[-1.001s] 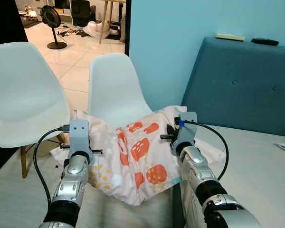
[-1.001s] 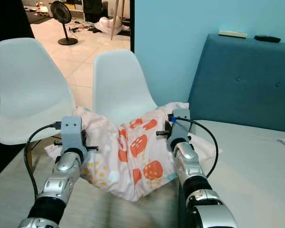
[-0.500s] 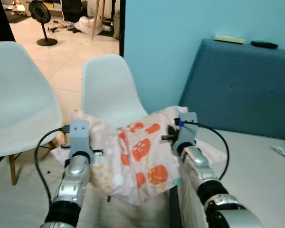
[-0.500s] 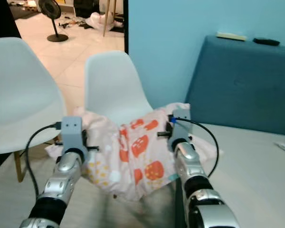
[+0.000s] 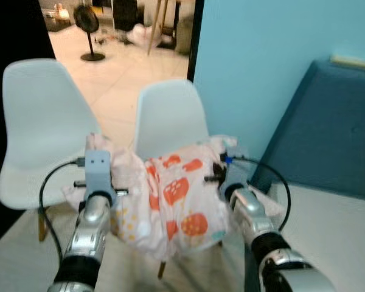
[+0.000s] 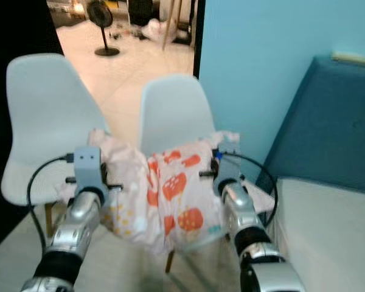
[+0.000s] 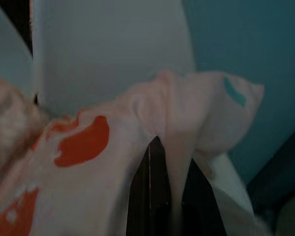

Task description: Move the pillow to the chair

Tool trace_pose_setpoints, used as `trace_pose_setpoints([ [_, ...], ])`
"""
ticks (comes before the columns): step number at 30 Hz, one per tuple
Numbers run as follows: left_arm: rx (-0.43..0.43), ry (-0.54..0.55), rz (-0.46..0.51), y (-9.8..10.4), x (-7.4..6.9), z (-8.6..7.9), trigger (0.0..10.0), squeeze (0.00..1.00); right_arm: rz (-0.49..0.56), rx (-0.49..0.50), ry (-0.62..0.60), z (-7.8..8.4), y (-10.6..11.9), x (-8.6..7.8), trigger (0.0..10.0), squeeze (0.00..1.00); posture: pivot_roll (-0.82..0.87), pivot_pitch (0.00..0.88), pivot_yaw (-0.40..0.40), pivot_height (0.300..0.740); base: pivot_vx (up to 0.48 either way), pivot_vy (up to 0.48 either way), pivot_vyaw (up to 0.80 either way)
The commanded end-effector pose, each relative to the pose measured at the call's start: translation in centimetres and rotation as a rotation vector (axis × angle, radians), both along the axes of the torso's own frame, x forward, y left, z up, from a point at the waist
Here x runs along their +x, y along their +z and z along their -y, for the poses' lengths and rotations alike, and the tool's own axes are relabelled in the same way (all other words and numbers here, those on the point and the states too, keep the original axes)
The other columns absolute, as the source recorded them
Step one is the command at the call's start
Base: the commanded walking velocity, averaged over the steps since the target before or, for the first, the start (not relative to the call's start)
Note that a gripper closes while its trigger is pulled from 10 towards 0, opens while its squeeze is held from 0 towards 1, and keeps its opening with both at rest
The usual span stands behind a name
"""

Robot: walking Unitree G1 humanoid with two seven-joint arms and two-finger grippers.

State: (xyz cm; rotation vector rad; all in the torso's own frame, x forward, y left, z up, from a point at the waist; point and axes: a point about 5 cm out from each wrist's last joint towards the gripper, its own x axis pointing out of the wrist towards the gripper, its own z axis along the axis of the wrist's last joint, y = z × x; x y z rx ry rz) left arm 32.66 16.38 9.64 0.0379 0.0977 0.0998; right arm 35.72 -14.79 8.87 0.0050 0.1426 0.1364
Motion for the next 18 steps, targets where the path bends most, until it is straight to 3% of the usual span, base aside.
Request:
trace_pose_setpoints([
  [1,0.019,-0.022,0.035,0.73,0.12,0.13,10.0,0.00,0.016,0.007,0.007,-0.65,0.04,-0.07,10.0,0.00,-0.01,0.014,-0.068,0.720,0.349,0.000,0.80],
  [3,0.019,-0.023,0.032,0.66,0.09,0.14,10.0,0.00,0.015,0.010,0.000,-0.54,0.01,-0.09,10.0,0.00,-0.01,0.014,-0.068,0.720,0.349,0.000,0.80],
  [14,0.010,-0.028,0.009,0.22,0.02,0.44,10.0,0.00,0.009,0.018,-0.018,0.31,0.04,-0.03,10.0,0.00,-0.02,0.022,-0.062,0.720,0.317,0.000,0.00],
  [18,0.014,-0.010,-0.013,-0.06,0.14,0.38,10.0,0.00,0.011,0.003,-0.006,0.09,0.16,0.08,10.0,0.00,-0.02,0.022,-0.061,0.720,0.000,0.000,0.00],
])
